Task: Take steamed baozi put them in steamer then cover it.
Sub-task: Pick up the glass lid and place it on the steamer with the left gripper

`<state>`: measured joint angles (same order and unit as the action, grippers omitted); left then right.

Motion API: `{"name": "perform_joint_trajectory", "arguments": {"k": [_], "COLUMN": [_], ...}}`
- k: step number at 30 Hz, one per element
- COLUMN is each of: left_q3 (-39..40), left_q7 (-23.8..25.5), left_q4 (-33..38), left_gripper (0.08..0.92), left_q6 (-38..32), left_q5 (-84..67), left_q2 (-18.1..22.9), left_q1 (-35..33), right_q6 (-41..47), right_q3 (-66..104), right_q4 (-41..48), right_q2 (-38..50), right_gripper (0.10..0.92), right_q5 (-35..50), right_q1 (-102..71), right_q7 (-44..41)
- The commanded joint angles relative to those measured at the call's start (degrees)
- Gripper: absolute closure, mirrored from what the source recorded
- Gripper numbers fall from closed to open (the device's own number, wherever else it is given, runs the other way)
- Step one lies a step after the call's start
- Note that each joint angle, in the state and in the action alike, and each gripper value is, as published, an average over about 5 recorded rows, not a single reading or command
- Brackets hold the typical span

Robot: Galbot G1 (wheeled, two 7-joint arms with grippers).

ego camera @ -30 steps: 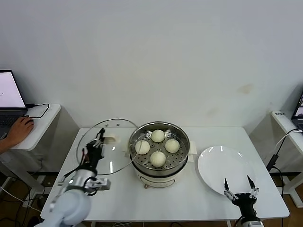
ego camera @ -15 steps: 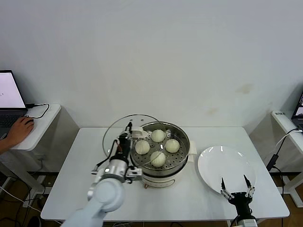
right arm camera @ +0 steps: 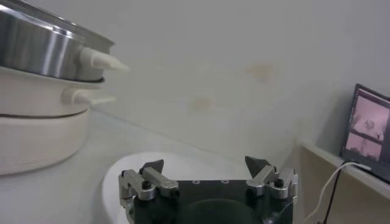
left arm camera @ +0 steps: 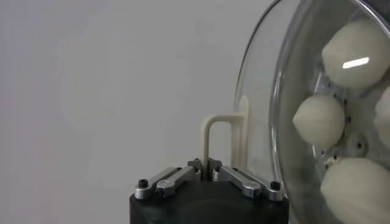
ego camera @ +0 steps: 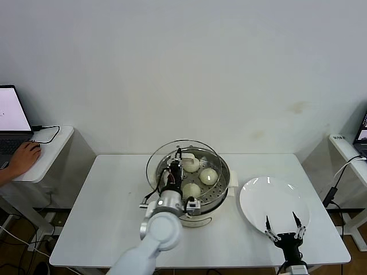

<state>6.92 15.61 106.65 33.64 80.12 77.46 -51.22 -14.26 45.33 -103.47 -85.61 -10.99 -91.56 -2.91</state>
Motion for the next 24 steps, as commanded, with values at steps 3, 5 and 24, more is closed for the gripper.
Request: {"name": "perform_joint_trajectory", "arguments": {"k": [3, 5, 24], "left_q3": [1.7, 1.7, 1.2], "left_q7": [1.3, 1.2, 0.0], "left_q4": [-5.6, -6.0, -7.9], "left_gripper": [0.867, 0.867, 0.867], "left_q6": [0.3, 0.2, -0.7], "left_q5": [4.9, 5.2, 5.7], "left_q2": [6.0, 6.2, 6.9], "left_q1": [0.8, 0.6, 0.2], "right_q6": [-0.1, -0.1, -0.4], "right_q3": [-0.1, -0.1, -0.6], "right_q4": [0.4, 0.6, 0.9], "right_q2": [0.0, 0.0, -0.1], "right_gripper": [0.203, 0.203, 0.203], "right_q5": [-0.4, -0.4, -0.7], "right_q1": [0.1, 0.1, 0.0], "right_q7": [0.1, 0.1, 0.0]}}
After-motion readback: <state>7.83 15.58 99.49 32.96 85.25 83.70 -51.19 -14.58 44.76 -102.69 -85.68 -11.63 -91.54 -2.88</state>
